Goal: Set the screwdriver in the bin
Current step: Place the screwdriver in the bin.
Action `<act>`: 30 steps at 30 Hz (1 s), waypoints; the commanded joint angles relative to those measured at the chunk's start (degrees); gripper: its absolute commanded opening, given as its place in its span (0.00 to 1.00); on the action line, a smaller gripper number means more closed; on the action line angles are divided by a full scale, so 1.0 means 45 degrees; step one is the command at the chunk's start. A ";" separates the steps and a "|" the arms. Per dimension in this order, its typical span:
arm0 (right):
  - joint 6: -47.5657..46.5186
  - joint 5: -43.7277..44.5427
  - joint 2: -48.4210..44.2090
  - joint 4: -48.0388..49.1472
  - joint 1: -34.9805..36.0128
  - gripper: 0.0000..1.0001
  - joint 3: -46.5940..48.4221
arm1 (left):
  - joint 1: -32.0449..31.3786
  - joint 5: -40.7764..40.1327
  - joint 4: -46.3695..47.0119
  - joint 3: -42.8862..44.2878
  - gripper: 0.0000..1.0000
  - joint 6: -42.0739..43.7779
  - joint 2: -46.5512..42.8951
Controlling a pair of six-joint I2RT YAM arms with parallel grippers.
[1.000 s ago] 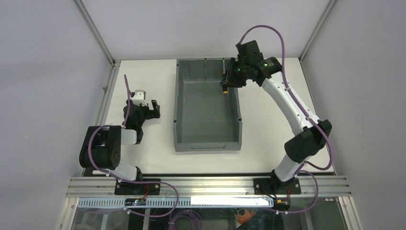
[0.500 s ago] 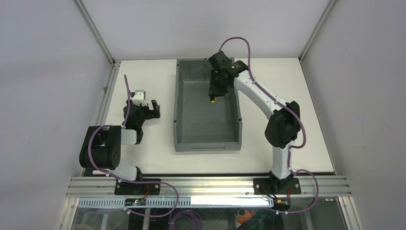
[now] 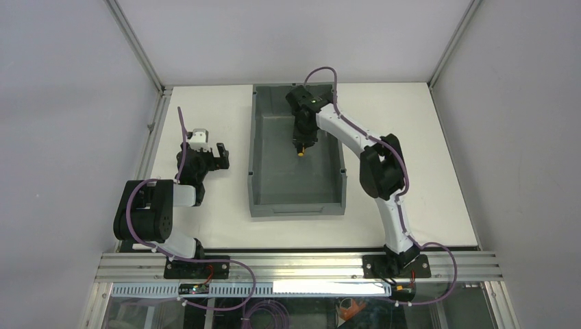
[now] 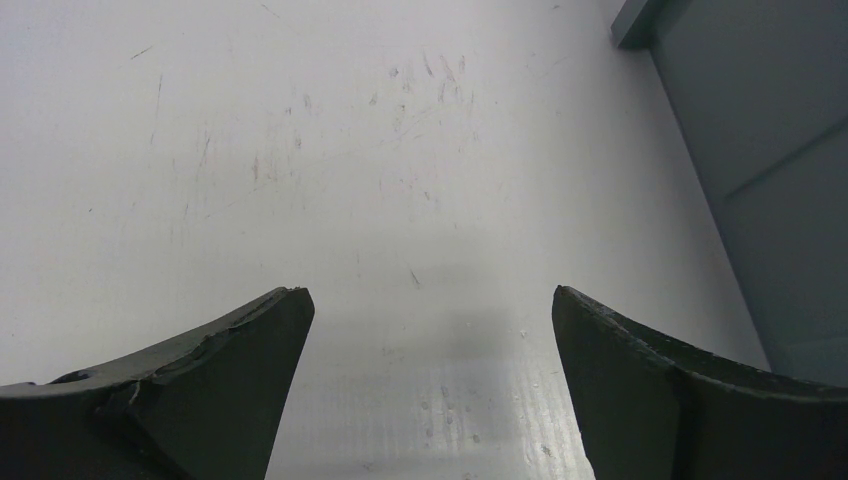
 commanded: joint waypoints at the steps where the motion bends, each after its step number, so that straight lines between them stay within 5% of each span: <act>1: 0.0351 0.0224 0.0473 0.0158 0.0126 0.00 0.0785 | -0.0060 0.0272 0.0432 -0.0109 0.99 -0.0133 -0.0387; 24: 0.0356 0.0478 0.2025 0.0302 0.0211 0.00 0.0780 | -0.0050 0.0277 0.0432 -0.0109 0.99 -0.0121 -0.0380; 30: 0.0298 0.0440 0.2111 0.0242 0.0211 0.17 0.0805 | -0.0060 0.0275 0.0432 -0.0109 0.99 -0.0121 -0.0379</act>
